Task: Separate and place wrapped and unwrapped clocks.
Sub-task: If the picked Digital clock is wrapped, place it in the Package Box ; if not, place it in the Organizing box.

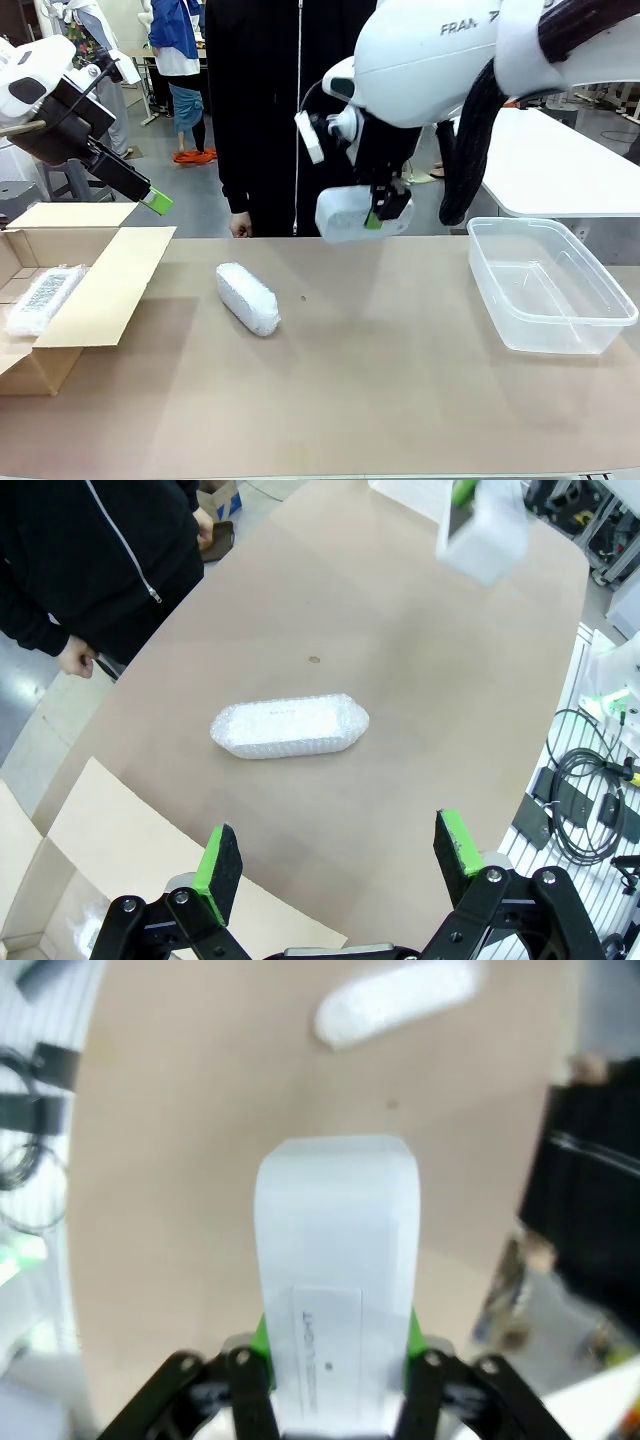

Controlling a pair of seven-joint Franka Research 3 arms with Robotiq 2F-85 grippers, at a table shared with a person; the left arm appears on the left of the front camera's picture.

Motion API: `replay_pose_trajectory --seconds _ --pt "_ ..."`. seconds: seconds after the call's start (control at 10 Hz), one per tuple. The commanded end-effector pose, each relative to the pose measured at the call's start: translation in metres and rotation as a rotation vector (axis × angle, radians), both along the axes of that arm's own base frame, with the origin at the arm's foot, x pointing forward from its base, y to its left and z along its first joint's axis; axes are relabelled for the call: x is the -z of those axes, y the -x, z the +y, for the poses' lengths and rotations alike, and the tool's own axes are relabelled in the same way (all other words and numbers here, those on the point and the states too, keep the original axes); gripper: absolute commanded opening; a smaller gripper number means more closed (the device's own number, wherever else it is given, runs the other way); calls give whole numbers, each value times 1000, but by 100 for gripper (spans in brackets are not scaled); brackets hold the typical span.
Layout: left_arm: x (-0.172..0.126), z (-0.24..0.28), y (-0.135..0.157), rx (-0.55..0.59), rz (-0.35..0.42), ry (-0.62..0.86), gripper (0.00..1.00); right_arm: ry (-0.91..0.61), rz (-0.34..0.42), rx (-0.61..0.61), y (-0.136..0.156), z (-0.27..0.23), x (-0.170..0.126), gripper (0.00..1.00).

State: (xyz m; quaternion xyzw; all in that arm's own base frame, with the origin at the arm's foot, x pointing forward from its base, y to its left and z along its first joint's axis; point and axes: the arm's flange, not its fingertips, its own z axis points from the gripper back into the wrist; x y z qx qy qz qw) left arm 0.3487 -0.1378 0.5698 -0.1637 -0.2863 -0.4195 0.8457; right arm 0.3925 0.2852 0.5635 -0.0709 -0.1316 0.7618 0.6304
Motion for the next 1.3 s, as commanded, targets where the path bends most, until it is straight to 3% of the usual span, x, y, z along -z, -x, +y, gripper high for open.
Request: replay_pose_trajectory --seconds 0.0,0.2,0.3,0.4,0.6,0.7,0.9,1.2 --pt "0 -2 1 -17 -5 3 100 27 -113 354 5 -31 -37 50" --pt "0 -2 1 -17 -5 3 100 -26 -175 663 5 -80 -63 50" --pt "0 -2 1 -17 -5 3 100 -62 -278 882 -1 -106 -61 50" --pt "0 -2 1 -17 -5 3 100 -90 -290 1038 -6 -131 -53 50" --pt "0 -2 1 -17 -5 3 100 -184 -185 1247 -10 -180 -30 50" --pt "0 -2 1 -17 -5 3 100 -233 -181 1352 -9 -202 -16 50" --pt "0 -2 1 -17 -5 3 100 -423 -100 1435 -6 -246 25 50" --pt "0 -2 1 -17 -5 3 100 -613 -155 1416 -18 -279 72 50"
